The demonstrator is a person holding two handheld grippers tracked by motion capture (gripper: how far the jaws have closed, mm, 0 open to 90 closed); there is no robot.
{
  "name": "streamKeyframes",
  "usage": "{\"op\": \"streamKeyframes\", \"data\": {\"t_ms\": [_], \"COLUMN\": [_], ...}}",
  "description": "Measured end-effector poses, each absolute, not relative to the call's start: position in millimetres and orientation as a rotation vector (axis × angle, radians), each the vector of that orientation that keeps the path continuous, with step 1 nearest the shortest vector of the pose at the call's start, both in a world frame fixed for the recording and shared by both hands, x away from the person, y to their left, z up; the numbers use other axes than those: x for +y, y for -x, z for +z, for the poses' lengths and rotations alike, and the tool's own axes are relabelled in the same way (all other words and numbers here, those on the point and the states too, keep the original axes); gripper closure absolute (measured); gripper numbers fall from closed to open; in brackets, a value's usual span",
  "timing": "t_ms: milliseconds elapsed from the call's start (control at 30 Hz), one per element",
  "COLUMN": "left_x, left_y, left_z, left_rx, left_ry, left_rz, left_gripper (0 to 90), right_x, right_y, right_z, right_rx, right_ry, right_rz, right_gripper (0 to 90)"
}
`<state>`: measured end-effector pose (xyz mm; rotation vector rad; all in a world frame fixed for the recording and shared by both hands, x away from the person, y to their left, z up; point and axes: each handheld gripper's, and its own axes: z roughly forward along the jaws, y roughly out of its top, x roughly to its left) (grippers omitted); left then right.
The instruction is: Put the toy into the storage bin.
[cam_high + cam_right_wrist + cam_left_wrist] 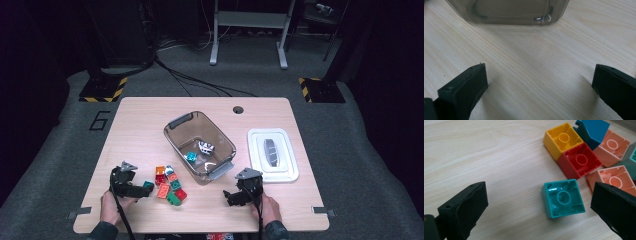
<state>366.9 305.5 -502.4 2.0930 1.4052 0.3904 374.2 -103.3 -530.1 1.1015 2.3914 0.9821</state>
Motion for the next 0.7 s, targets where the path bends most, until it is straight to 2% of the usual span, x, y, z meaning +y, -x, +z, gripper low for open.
{"op": "streamKeyframes", "data": {"t_ms": [67,233,433,700], "left_x": [303.5,301.4,299.5,302.8], "left_y": [-367.5,-366.1,-362.6,-363.4], "left_z": [-504.2,-507.1,-508.5,-504.9], "left_rx": [1.403,1.369,1.345,1.344], "left_ry": [-2.1,-2.118,-2.129,-2.123], "left_rz": [0.392,0.377,0.414,0.425], "left_gripper": [2.2,30.1,57.8,59.1], "right_x": [-103.3,-103.3,-103.3,-103.3], "right_y": [-374.2,-374.2,-374.2,-374.3], "right_z": [-530.1,-530.1,-530.1,-530.2], "right_rx": [2.391,2.391,2.391,2.39], "right_ry": [-1.101,-1.102,-1.102,-1.1], "right_rz": [0.982,0.982,0.982,0.983], "right_gripper": [0.0,0.0,0.0,0.0]}}
